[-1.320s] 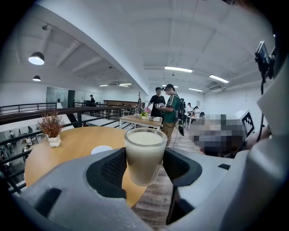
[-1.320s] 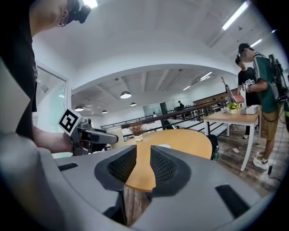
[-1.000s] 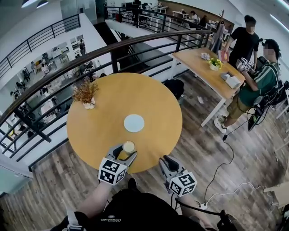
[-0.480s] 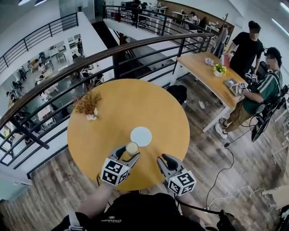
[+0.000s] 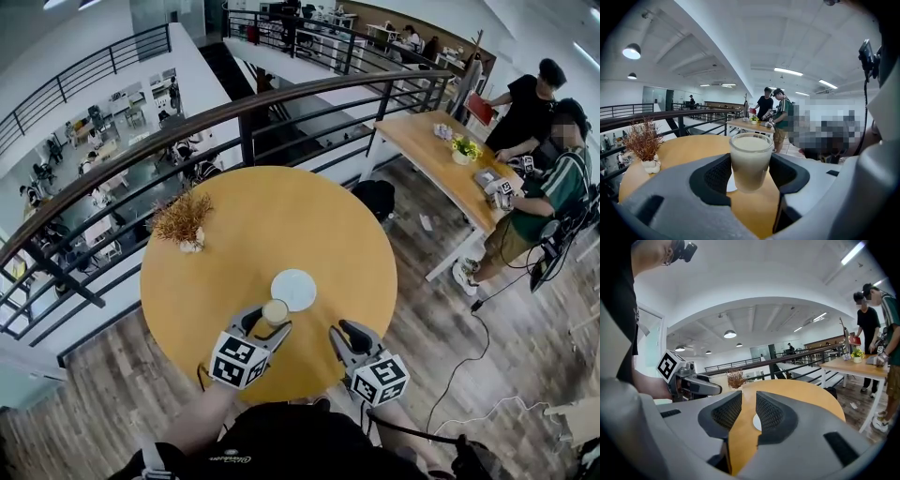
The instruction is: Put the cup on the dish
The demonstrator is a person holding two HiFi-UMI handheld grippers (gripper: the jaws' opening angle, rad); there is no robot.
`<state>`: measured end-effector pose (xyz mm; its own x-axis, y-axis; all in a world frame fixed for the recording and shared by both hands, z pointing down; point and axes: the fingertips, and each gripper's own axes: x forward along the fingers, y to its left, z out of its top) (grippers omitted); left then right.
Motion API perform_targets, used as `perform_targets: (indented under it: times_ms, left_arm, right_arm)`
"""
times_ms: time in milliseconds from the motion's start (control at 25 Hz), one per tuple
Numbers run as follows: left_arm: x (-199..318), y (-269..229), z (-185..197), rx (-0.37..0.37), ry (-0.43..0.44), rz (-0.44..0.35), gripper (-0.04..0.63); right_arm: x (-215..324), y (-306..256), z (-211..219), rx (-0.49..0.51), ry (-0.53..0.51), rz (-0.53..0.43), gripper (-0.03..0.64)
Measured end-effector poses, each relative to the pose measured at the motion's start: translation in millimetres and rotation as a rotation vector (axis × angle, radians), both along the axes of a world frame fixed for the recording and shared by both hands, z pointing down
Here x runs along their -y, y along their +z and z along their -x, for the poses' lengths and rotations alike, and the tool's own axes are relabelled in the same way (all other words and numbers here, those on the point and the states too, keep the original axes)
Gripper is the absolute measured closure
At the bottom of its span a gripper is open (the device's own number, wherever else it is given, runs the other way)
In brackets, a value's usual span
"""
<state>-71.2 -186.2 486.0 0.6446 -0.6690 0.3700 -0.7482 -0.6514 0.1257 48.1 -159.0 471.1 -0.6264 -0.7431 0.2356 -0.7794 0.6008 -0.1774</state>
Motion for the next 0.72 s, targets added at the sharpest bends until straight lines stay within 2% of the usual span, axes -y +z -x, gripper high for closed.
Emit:
perform_targets:
  times_ms: [720]
  left_arm:
    - [-3, 2, -52, 0.034, -0.016, 0.002, 0.341]
  right_arm:
    - [17, -3, -73, -0.039, -0.007, -0.036, 0.538]
